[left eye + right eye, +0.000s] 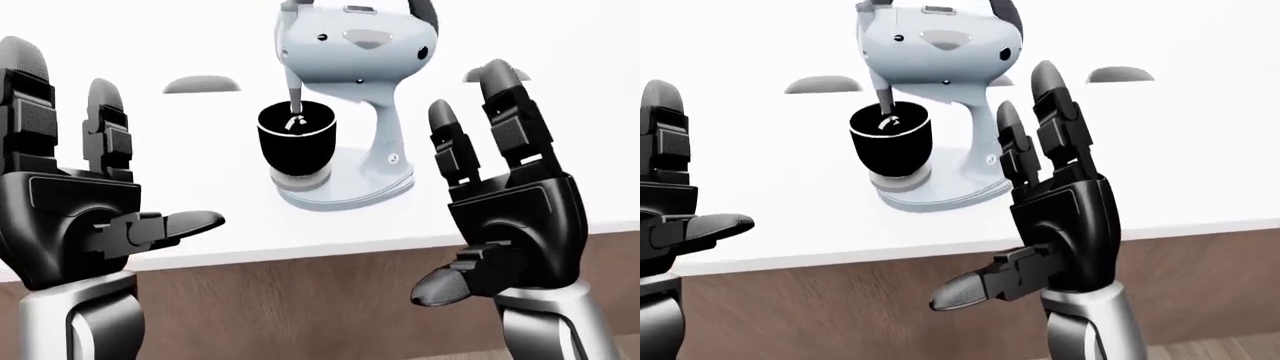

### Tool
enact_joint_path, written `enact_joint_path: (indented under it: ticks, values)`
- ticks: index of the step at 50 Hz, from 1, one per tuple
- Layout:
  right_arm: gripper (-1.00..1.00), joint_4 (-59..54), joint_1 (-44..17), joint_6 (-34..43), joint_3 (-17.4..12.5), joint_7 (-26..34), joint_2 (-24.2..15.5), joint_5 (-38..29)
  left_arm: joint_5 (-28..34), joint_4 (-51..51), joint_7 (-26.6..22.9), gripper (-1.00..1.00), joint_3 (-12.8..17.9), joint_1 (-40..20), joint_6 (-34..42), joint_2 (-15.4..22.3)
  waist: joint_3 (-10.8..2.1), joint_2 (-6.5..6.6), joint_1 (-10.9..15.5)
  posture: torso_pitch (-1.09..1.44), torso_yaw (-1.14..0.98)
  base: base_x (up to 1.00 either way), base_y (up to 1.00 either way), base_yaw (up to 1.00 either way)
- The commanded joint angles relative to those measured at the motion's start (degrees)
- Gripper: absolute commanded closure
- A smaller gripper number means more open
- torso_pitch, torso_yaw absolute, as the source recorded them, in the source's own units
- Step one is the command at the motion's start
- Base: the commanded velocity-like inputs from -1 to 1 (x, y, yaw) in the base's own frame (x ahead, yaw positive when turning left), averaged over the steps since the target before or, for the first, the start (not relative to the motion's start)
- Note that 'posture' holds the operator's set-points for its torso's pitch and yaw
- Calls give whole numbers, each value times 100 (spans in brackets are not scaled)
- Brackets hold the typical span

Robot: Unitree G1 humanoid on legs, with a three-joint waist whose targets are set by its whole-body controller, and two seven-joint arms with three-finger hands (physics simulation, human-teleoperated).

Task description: Open the stand mixer head.

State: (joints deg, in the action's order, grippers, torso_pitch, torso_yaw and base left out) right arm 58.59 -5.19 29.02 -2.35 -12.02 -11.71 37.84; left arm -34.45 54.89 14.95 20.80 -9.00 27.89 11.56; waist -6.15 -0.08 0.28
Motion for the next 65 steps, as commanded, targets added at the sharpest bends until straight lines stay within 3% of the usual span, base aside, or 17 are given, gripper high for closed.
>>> enact_joint_path:
  ticks: [1, 12, 17, 22, 29, 41, 65]
  values:
    - [-100, 141, -84, -138, -35, 33, -16, -14, -6, 127, -25, -98, 28, -101, -128, 47, -105, 15, 0, -21, 0, 0, 0, 0]
    - [-100, 141, -57, -101, -22, 87, 25, -48, 94, 125, -50, -98, 9, -105, -194, 33, -727, 27, 14, -32, 0, 0, 0, 0]
    - [-100, 141, -61, 45, -74, 46, 97, 78, 126, 85, -28, -98, 6, -115, -213, 22, -842, 22, 21, -32, 0, 0, 0, 0]
    - [-100, 141, -93, 322, -233, -338, 49, 863, 76, 93, 1, -98, 38, -118, -205, 37, -865, 13, 26, -32, 0, 0, 0, 0]
    - [-100, 141, -39, 956, -451, -490, 435, 1320, 84, 115, -15, -98, 20, -83, -222, 27, -859, 5, 33, -32, 0, 0, 0, 0]
    - [-100, -213, 45, 983, -417, -62, 694, 644, 29, 120, 31, -98, 54, -111, -195, 54, -859, 15, 50, -32, 0, 0, 0, 0]
    - [-100, -1071, 206, 858, -301, 165, 938, -272, 60, 69, 17, -98, 27, -122, -213, 51, -878, 37, 70, -32, 0, 0, 0, 0]
